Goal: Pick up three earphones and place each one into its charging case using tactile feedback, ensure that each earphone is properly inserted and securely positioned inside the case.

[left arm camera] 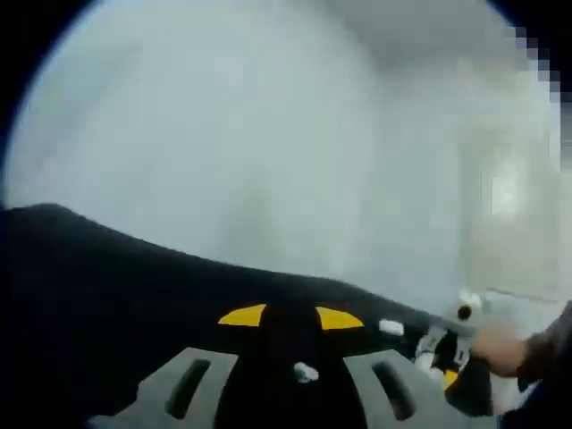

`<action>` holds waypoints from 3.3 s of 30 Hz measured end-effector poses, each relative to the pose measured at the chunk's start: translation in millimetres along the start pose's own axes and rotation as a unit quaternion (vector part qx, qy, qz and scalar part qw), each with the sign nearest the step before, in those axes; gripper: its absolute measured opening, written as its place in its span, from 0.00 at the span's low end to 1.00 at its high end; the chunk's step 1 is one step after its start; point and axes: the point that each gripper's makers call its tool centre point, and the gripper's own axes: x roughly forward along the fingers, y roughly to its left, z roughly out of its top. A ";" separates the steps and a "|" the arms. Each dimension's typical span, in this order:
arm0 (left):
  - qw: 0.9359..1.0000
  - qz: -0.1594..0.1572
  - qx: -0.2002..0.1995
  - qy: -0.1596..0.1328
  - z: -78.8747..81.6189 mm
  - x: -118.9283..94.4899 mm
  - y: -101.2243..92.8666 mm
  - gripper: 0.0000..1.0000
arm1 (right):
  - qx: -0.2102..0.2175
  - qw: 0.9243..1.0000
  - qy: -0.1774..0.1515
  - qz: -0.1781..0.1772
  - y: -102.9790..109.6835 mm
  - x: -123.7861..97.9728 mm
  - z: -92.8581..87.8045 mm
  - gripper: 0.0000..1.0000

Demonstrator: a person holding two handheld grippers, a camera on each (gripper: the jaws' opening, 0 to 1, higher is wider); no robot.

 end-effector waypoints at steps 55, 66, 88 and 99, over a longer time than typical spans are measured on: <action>0.884 -0.284 0.212 0.305 -55.8 -3.8 -187.8 0.04 | 0.013 1.000 -0.003 0.006 3.2 -0.4 0.4 0.22; 0.865 -0.280 0.262 0.324 -85.2 -0.2 -191.1 0.04 | 0.014 1.000 -0.004 0.006 1.6 -2.3 -0.4 0.22; 0.921 -0.222 0.222 0.229 -28.4 13.7 -149.0 0.10 | 0.013 1.000 -0.004 0.007 1.6 -2.3 -0.1 0.22; 0.955 -0.082 0.172 0.226 -27.6 13.7 -35.2 0.07 | 0.015 1.000 -0.005 0.008 1.7 -1.8 -0.3 0.22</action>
